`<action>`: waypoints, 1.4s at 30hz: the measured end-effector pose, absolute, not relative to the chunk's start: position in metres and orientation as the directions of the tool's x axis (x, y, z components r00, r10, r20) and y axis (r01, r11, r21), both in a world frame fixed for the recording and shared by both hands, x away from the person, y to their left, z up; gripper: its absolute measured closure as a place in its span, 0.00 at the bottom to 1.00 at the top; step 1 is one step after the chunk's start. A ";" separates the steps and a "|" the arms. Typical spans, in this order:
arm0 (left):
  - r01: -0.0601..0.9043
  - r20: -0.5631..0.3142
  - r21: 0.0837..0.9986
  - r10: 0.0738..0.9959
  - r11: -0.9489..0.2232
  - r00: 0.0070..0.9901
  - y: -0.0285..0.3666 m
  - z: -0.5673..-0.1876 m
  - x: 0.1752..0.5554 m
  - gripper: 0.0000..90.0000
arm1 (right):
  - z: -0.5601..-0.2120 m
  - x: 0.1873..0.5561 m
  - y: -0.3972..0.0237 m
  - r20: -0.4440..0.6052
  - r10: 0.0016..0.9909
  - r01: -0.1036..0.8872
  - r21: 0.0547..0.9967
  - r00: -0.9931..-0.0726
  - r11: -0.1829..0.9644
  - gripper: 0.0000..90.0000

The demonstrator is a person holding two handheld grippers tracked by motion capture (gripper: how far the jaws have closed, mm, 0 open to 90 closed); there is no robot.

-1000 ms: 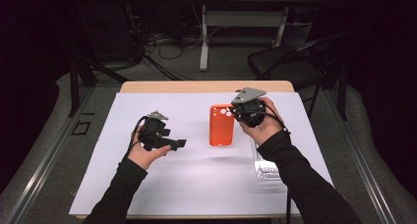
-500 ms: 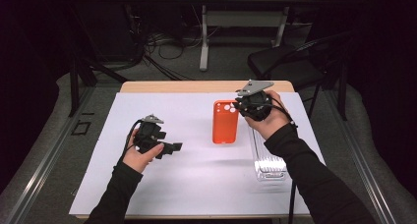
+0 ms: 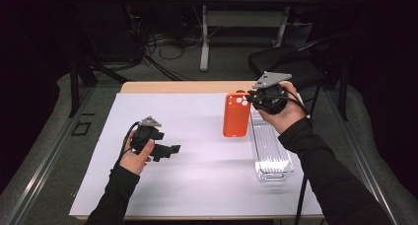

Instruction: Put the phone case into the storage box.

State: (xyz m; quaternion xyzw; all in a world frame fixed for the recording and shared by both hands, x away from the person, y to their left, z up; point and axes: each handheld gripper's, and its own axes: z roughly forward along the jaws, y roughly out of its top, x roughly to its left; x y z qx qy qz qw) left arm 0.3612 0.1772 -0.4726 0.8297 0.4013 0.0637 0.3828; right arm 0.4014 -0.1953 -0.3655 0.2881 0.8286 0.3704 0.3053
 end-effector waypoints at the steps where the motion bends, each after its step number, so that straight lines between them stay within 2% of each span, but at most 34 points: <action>1: 0.619 -0.204 0.688 0.716 -0.380 0.667 0.178 -0.473 0.361 0.17 | -0.364 0.401 -0.198 -0.296 0.705 0.250 0.789 -0.644 0.561 0.91; 26: 0.616 -0.215 0.697 0.714 -0.366 0.667 0.182 -0.475 0.360 0.17 | -0.359 0.401 -0.241 -0.370 0.708 0.217 0.778 -0.602 0.590 0.91; 42: 0.623 -0.221 0.692 0.715 -0.364 0.663 0.183 -0.477 0.361 0.17 | -0.363 0.406 -0.261 -0.371 0.713 0.216 0.781 -0.594 0.586 0.91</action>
